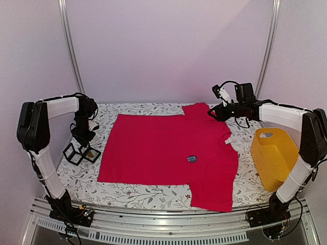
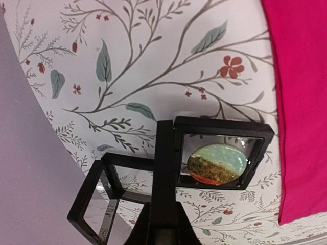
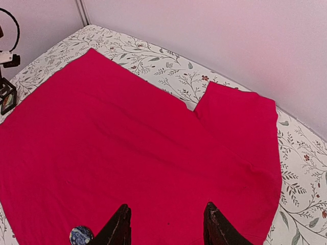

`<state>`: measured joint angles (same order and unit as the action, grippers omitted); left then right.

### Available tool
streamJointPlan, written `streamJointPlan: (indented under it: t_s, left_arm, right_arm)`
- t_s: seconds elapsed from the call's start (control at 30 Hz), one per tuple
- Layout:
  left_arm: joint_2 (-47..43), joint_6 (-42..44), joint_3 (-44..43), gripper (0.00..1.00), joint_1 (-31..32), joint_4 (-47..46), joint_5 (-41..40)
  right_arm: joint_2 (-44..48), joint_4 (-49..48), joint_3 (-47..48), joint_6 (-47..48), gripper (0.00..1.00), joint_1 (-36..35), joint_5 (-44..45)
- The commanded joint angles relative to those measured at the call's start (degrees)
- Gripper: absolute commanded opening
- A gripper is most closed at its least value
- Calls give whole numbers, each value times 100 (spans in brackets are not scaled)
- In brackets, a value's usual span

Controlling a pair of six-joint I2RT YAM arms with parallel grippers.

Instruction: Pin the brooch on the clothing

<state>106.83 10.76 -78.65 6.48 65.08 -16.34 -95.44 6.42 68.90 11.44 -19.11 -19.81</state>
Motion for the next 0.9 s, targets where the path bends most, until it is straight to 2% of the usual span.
streamJointPlan:
  t_s: [0.0, 0.27, 0.5, 0.87]
  left_arm:
    - [380, 224, -438, 0, -268, -243, -66]
    - [961, 343, -1139, 0, -578, -276, 117]
    - [1098, 560, -1368, 0, -786, -435, 402]
    - [1683, 688, -2166, 0, -766, -522, 684]
  right_arm:
    - [-79, 75, 88, 32, 47, 1, 64]
    - [-128, 109, 114, 42, 47, -1, 64]
    - [-145, 132, 131, 43, 47, -2, 43]
    - [-150, 208, 197, 34, 47, 3, 19]
